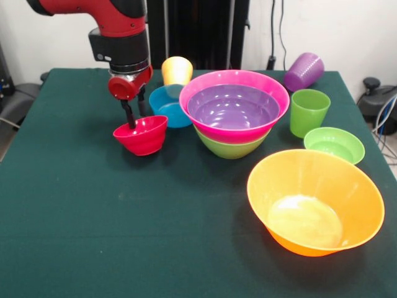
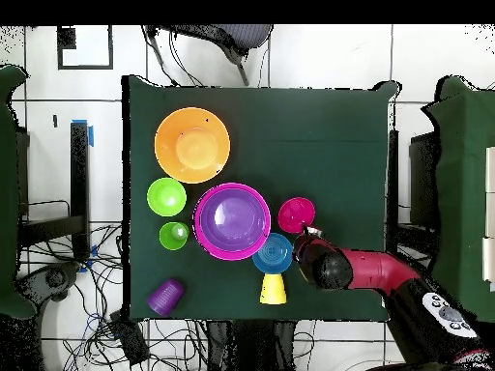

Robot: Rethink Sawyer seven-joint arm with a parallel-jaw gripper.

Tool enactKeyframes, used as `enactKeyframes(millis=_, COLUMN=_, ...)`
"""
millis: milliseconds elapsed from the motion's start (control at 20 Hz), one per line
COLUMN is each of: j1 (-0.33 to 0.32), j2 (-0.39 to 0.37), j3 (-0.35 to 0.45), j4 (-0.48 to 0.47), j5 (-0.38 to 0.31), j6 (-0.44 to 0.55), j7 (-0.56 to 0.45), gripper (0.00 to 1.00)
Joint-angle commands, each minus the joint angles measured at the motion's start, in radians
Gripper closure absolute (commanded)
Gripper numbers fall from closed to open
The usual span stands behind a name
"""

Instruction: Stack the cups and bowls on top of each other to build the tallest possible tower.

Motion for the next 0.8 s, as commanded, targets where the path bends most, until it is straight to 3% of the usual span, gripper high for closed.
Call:
enactKeyframes(millis=50, j1=0.052, j2=0.025, j3=0.024, j4=-0.078, j5=-0.097, j6=0.134, j7=-0.003, gripper=0.00)
enactKeyframes(millis=800, j1=0.045, j2=0.006, j3=0.054, j4=-0.067, j5=-0.122, j6=0.156, j7=-0.019, gripper=0.00)
